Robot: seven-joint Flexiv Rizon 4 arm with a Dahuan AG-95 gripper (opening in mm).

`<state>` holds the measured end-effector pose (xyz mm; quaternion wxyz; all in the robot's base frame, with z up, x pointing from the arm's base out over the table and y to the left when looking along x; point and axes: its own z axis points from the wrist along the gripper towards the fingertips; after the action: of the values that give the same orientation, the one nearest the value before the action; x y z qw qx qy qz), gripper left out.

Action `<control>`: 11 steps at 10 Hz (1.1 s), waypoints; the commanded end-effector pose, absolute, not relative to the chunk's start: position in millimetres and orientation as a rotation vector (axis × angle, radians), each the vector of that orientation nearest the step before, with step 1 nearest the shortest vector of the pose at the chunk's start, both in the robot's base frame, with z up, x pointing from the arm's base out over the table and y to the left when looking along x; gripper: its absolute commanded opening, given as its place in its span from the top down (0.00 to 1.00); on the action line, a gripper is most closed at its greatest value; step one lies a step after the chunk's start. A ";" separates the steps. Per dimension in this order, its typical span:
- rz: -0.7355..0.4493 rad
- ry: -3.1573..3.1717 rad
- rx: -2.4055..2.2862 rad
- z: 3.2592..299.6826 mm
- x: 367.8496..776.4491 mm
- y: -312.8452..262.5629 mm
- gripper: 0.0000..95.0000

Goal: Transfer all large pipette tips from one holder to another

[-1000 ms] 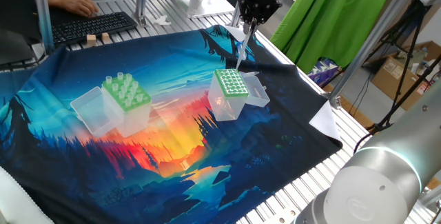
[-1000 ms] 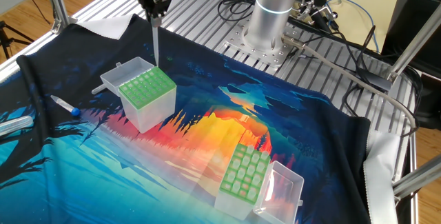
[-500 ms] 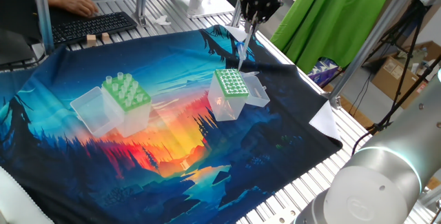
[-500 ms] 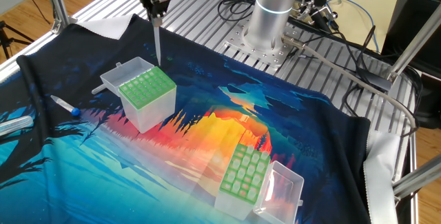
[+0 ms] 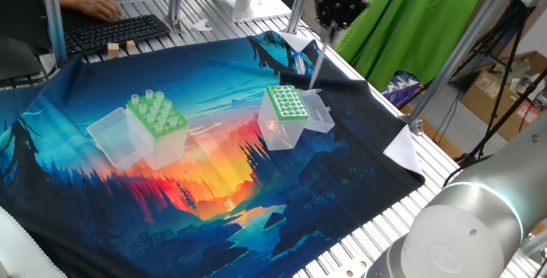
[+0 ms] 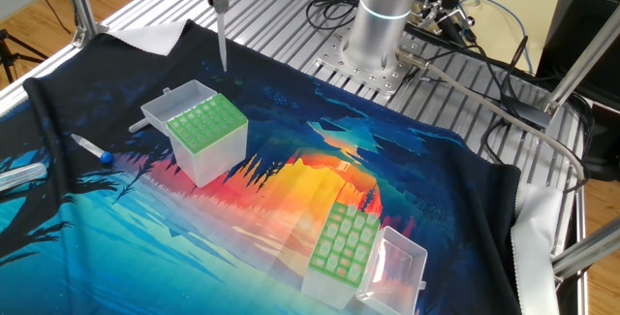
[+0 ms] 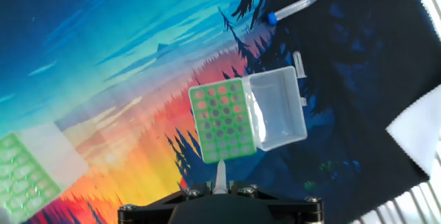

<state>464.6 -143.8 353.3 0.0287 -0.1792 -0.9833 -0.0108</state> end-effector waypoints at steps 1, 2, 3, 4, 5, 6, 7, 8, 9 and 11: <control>-0.062 -3.055 -0.539 342.8 460.6 -156.9 1.00; -0.063 -3.057 -0.542 339.5 462.1 -157.2 1.00; -0.067 -3.066 -0.549 335.3 463.5 -157.1 1.00; -0.071 -3.082 -0.558 325.8 465.9 -155.6 1.00; -0.072 -3.089 -0.559 320.3 467.1 -154.8 1.00; -0.074 -3.096 -0.561 313.9 468.6 -154.1 1.00; -0.077 -3.098 -0.563 310.8 469.4 -154.0 1.00; -0.079 -3.103 -0.567 306.6 470.3 -153.7 1.00; -0.083 -3.104 -0.570 304.8 470.7 -153.6 1.00; -0.088 -3.112 -0.571 300.2 471.4 -153.3 1.00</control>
<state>472.4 -153.3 298.2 -0.0121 -0.1802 -0.9831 -0.0286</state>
